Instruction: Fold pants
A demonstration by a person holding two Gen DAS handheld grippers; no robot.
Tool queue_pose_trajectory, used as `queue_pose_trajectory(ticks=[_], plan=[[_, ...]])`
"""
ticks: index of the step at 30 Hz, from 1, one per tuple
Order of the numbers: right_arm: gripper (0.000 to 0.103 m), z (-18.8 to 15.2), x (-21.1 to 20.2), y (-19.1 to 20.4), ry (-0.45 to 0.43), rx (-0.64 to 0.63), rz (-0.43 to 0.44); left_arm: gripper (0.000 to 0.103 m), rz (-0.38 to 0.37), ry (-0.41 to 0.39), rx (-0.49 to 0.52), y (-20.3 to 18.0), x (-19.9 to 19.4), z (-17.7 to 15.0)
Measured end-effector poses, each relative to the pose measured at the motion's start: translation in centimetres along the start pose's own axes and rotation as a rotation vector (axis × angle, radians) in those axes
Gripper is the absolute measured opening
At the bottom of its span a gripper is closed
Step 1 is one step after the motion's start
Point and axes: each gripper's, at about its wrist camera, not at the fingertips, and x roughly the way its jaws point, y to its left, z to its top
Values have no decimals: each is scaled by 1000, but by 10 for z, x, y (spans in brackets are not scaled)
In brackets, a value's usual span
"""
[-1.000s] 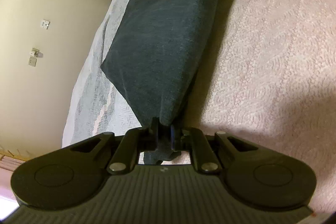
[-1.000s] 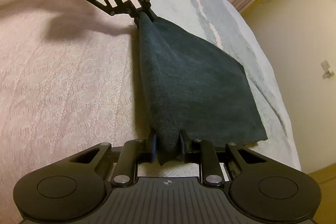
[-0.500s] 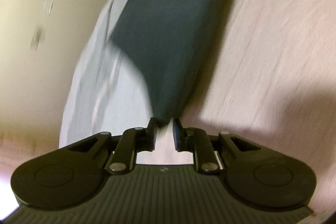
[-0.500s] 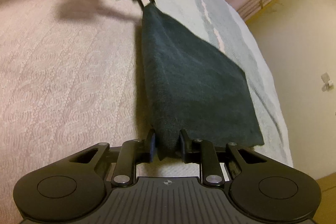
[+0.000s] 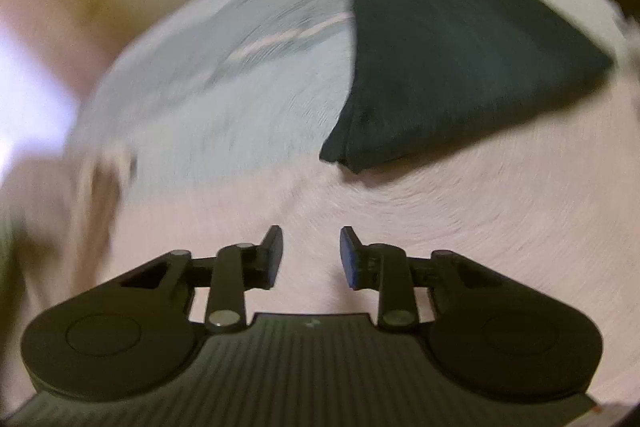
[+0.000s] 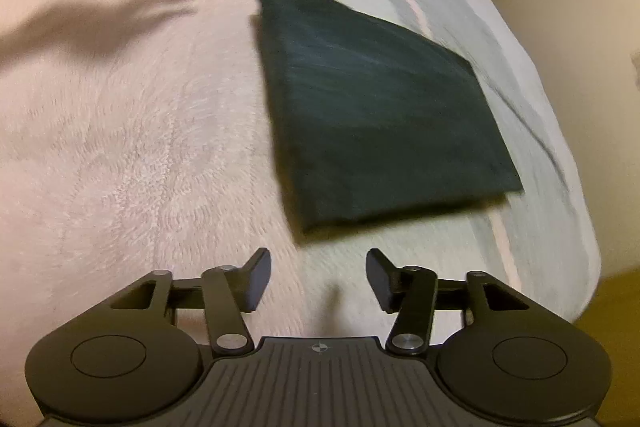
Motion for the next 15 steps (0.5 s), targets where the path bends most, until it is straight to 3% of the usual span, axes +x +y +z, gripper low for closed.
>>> queue_pose_trajectory(ticks=[4, 8, 12, 15], plan=[[56, 0, -25, -35, 40, 87, 25, 33, -47, 93, -441, 4, -23, -8], [58, 3, -50, -78, 26, 136, 28, 34, -78, 128, -785, 7, -48, -12], [59, 6, -53, -123, -2, 106, 37, 41, -45, 113, -888, -2, -69, 7], [60, 5, -39, -153, -40, -42, 47, 46, -26, 104, -886, -22, -71, 31]])
